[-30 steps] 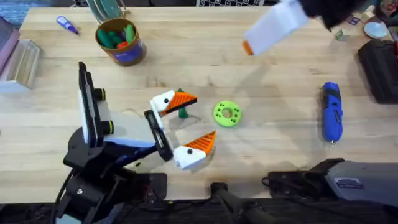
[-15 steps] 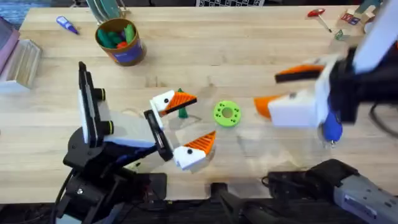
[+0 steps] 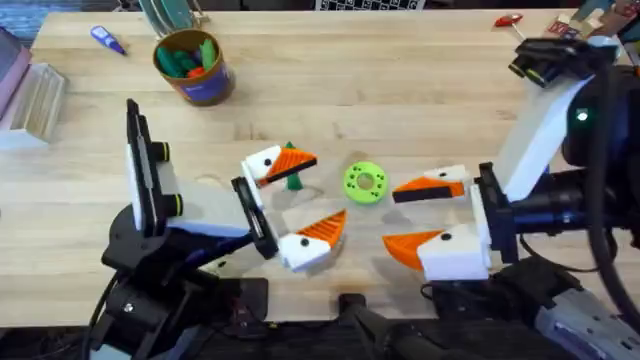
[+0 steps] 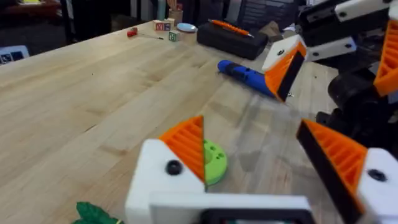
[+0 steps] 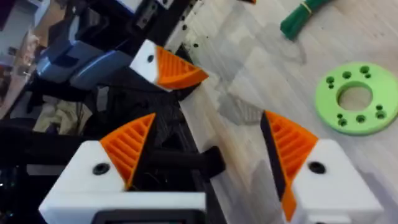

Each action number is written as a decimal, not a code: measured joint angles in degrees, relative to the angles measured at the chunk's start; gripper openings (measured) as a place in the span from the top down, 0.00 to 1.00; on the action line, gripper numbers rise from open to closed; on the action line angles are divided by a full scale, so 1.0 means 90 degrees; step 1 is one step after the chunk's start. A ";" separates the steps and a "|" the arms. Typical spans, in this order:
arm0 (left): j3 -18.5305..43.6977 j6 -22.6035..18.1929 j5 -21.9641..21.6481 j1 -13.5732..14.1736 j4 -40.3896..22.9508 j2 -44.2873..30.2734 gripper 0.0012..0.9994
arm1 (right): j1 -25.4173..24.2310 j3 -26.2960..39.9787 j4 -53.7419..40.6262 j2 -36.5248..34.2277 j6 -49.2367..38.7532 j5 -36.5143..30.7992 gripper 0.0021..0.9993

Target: Pick up the gripper from the table and insert it into the empty holder that is missing its gripper. Then pick up a screw, insert it into the mounting hole, and use the screwdriver to tighten it. Finally, clean up the table by picking up the vegetable and placing it into the bucket.

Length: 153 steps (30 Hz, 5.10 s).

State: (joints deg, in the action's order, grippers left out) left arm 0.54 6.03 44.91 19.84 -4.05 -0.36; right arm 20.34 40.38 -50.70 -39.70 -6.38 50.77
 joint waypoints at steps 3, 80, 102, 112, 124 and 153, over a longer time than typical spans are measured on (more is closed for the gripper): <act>0.0000 -0.0003 0.0016 0.0000 0.0000 0.0000 0.35 | 0.0000 0.0000 0.0143 0.0000 -0.0032 0.0097 0.01; 0.0000 -0.0027 0.0039 0.0000 0.0000 0.0000 0.99 | -0.5697 0.1649 0.1154 -0.5822 -0.1012 -0.5800 0.01; 0.0000 -0.0027 0.0039 0.0000 0.0000 0.0000 0.99 | -0.5707 0.1658 0.1219 -0.5755 -0.1058 -0.5676 0.98; 0.0000 -0.0027 0.0039 0.0000 0.0000 0.0000 0.99 | -0.5546 0.1656 0.1459 -0.4577 -0.0600 -0.4400 0.98; 0.0000 -0.0027 0.0036 0.0000 0.0000 0.0000 0.99 | -0.4183 0.1644 0.1843 -0.1792 0.0134 -0.4297 0.98; 0.0000 -0.0027 0.0039 0.0000 0.0000 0.0000 0.99 | -0.0515 -0.0831 0.7803 0.0603 0.2704 -0.2104 0.98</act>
State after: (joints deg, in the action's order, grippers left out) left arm 0.54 5.78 45.25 19.84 -4.05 -0.36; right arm 15.70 32.91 19.53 -34.27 17.95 31.83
